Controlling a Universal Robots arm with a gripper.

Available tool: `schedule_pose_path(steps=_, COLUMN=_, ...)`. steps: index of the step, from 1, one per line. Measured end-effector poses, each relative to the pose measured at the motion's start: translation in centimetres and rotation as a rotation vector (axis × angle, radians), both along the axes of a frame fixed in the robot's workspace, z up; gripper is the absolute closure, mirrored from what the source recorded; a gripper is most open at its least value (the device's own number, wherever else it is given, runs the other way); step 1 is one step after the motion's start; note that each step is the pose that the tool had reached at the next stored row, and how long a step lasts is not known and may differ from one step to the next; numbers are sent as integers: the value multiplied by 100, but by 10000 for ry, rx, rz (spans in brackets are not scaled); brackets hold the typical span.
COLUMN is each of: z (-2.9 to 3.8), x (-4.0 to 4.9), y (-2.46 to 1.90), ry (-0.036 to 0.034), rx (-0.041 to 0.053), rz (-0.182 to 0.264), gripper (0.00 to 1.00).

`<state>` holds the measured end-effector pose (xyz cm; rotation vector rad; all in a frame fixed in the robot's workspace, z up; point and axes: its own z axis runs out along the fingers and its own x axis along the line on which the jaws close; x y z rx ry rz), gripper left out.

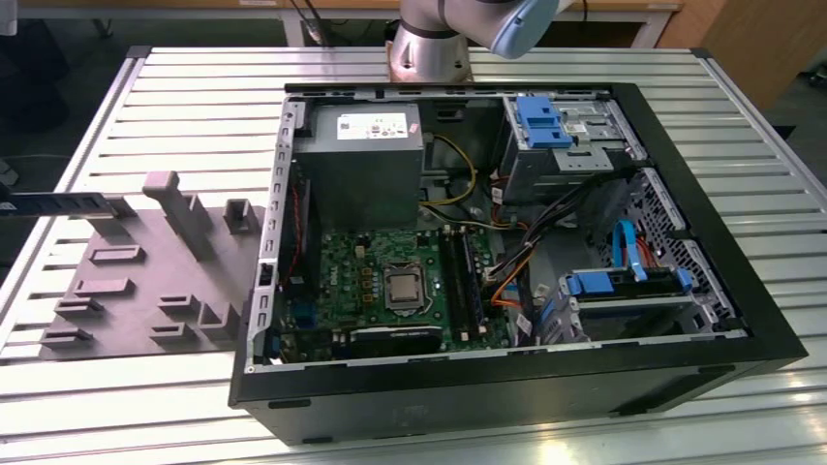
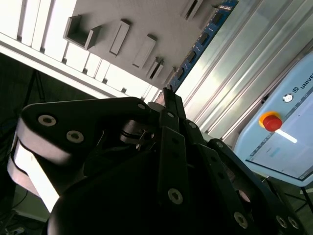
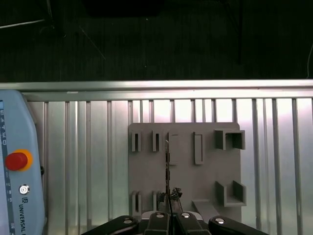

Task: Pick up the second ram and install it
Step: 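Pick up the second ram and move it above second insertion slot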

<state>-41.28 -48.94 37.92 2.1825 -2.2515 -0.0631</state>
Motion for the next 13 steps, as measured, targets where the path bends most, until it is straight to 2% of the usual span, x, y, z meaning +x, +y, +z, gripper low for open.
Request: schedule_pose_path(steps=13, z=67, x=0, y=2, ry=0, rx=0, rz=0, gripper=88)
